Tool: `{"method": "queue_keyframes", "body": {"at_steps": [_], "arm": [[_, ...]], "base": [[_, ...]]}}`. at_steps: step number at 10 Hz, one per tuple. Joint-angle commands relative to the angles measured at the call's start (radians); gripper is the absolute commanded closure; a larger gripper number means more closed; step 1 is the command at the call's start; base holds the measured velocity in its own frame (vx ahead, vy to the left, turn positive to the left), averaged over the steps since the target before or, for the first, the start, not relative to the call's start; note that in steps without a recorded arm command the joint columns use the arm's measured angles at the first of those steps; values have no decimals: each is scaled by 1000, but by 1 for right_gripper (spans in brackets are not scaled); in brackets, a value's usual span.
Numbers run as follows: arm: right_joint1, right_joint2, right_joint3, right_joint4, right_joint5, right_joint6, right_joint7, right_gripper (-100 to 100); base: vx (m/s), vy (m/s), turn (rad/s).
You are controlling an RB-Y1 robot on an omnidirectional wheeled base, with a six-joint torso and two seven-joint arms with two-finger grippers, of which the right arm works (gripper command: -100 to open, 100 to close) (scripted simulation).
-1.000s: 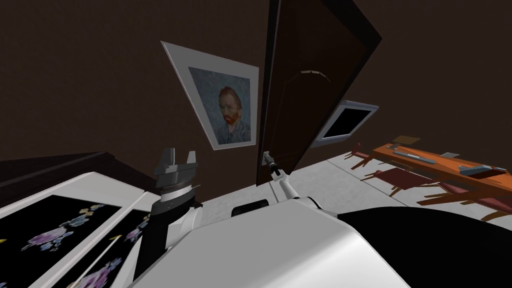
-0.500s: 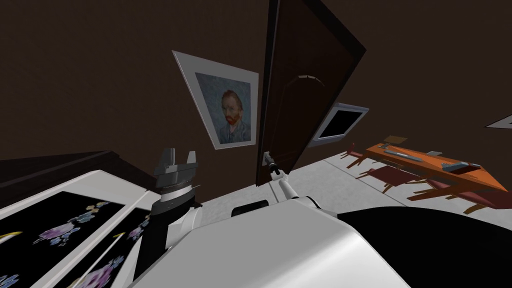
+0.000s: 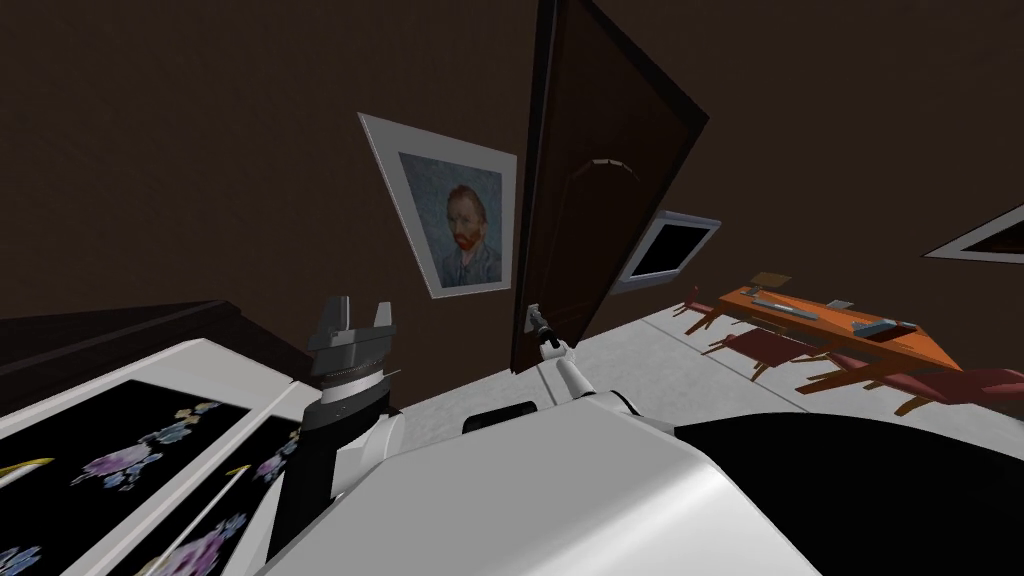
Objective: Pull the door open
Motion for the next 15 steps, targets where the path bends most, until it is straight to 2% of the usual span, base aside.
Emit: {"method": "queue_keyframes", "body": {"at_steps": [1, 2, 3, 4, 6, 7, 9, 10, 12, 13, 15], "arm": [[21, -11, -5, -25, -24, 34, -7, 100], [21, -9, -4, -25, -65, 59, -23, 100], [21, -9, -4, -25, -92, 70, -23, 100], [20, -7, -3, -26, -120, 105, -41, 100], [20, -7, -3, -26, -165, 108, -41, 100], [20, -4, -3, -26, -202, 148, -59, 100], [20, -4, -3, -26, -249, 148, -59, 100], [19, -2, -2, -26, -282, 189, -78, 100], [19, -2, -2, -26, -332, 189, -78, 100], [18, 1, -1, -26, -361, 225, -98, 100], [18, 1, -1, -26, -416, 231, -98, 100]], "base": [[-13, 6, -13], [-22, -4, -50], [-19, -1, -58], [-20, 0, -110], [-18, 3, -4], [-22, -4, -67], [-16, 6, -34], [-16, -3, -65], [-12, -5, -22], [-12, -1, -93], [-23, 10, -27]]}}
